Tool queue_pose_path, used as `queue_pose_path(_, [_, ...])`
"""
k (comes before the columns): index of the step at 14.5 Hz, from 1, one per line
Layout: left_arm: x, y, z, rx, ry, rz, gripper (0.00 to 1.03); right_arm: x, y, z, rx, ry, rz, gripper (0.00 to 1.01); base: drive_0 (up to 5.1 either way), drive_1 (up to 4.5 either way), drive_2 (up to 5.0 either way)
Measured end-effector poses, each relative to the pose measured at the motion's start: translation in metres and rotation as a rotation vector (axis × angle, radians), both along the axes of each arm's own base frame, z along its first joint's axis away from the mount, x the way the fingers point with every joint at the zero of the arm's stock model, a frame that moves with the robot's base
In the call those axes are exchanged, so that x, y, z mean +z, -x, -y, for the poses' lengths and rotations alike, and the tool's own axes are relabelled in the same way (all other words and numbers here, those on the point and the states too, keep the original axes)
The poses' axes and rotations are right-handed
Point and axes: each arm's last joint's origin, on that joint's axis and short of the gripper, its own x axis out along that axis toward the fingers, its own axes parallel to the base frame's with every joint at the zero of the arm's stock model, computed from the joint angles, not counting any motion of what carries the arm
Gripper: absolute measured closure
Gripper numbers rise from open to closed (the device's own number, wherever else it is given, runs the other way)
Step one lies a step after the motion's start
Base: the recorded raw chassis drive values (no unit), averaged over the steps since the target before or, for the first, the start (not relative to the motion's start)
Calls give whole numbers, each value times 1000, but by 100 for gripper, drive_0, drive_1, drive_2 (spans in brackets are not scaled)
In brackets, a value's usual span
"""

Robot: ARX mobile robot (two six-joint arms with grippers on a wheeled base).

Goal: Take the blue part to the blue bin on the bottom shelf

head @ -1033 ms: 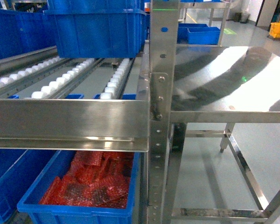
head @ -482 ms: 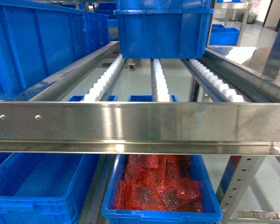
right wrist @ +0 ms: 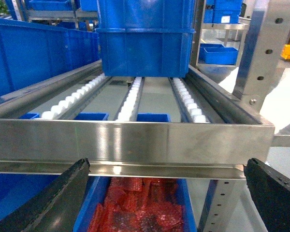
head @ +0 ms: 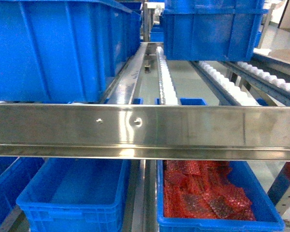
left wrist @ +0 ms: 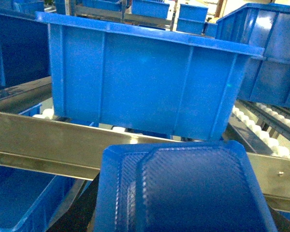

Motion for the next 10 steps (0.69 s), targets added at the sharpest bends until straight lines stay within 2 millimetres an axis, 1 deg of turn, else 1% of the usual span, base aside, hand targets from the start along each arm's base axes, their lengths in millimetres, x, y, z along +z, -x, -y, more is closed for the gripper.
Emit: queue_pose_path(10, [0, 0, 0, 0, 0, 0, 59, 0, 0, 0, 2, 0, 2, 3, -476, 356, 138])
